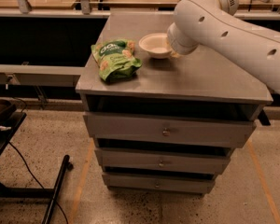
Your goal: Move paper bowl near green rice chip bag
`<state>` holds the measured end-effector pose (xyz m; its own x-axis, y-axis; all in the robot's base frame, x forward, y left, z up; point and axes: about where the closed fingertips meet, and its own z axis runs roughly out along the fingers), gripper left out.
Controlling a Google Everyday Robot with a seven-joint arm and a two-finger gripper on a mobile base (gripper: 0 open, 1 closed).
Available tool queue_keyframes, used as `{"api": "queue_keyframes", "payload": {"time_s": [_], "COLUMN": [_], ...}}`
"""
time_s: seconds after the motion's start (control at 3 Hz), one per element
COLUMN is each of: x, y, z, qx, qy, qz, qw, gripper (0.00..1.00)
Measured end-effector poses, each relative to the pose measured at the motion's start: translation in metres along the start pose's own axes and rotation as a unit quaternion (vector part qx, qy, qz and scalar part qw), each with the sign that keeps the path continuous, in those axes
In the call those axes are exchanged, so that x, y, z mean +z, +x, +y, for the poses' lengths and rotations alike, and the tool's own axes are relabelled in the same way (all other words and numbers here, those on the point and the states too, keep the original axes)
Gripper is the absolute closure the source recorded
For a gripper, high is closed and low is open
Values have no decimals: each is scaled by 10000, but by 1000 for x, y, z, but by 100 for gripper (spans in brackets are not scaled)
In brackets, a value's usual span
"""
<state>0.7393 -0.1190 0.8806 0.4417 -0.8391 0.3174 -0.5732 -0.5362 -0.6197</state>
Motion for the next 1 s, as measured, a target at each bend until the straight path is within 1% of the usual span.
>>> {"api": "queue_keyframes", "payload": {"time_s": [0.33,0.67,1.0], "x": [-5,-6,-14], "y": [-22,-43,-41], "z": [-11,-12,-3], "qx": [-103,-171,61], "qy": [185,221,135], "qz": [-298,-634,-775], "qw": [9993,9976,9969], "gripper": [36,12,0]}}
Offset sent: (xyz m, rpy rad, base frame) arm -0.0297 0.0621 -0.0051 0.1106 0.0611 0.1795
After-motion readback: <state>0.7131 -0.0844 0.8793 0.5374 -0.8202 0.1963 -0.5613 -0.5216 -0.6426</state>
